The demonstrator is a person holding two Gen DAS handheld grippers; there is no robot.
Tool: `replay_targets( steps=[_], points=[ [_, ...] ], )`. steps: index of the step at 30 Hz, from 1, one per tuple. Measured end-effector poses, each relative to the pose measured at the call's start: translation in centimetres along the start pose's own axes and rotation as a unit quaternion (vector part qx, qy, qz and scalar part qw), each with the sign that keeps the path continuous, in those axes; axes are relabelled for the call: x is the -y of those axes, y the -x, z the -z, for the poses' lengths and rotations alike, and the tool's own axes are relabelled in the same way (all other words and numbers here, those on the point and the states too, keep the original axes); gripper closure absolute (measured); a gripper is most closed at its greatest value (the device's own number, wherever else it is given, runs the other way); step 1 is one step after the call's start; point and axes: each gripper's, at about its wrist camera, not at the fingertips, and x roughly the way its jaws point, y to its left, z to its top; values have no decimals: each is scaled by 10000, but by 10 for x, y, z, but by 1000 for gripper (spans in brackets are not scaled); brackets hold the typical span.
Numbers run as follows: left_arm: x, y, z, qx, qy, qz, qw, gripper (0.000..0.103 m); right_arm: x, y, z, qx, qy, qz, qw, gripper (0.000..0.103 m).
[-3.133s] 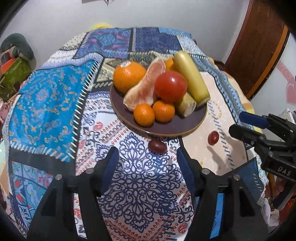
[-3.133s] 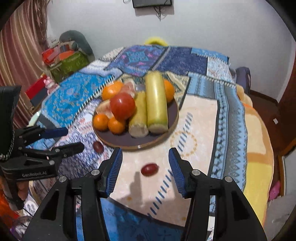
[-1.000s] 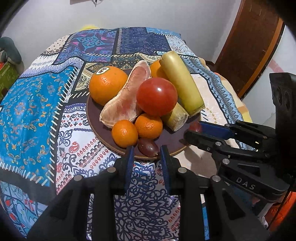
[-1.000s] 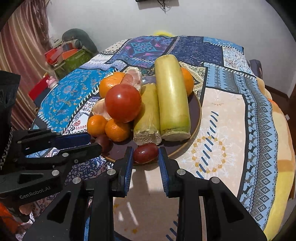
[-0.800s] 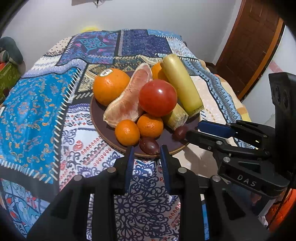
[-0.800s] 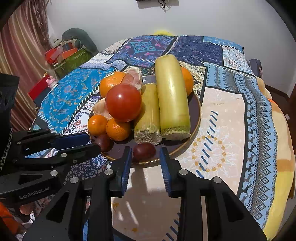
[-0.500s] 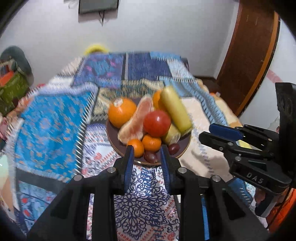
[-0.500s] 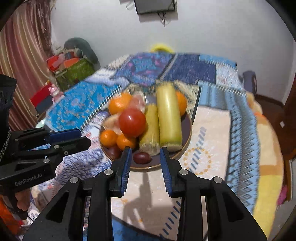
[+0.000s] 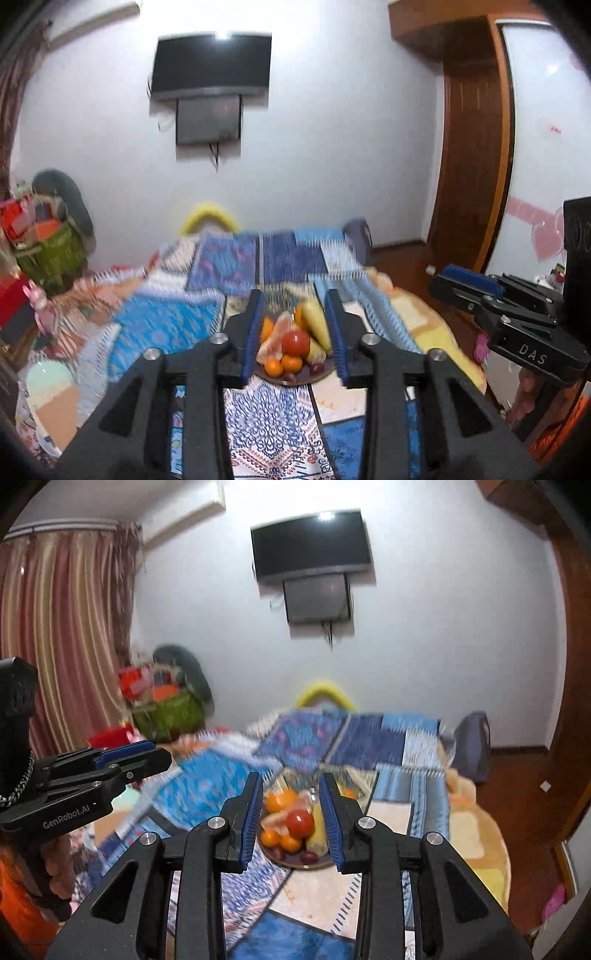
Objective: Organize fruits
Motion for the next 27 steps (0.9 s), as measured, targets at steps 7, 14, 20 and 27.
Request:
replay_targets(
  steps=[7,14,20,27],
  points=[
    [9,60,-10,734,-67,-133,9972,39,-26,49,-14,611,120,4,9981,70],
    [11,87,-8,1048,-35,-152,9944,11,-38,69,-14,1016,203,148,9945,40],
    [11,98,-6,1147,-7,-232,9931,2,-43,71,-11,1209,240,386,9916,19],
    [13,105,1,1131,41,-237,9933,0,-45,81,-6,1389,206,647,9880,2]
  ],
)
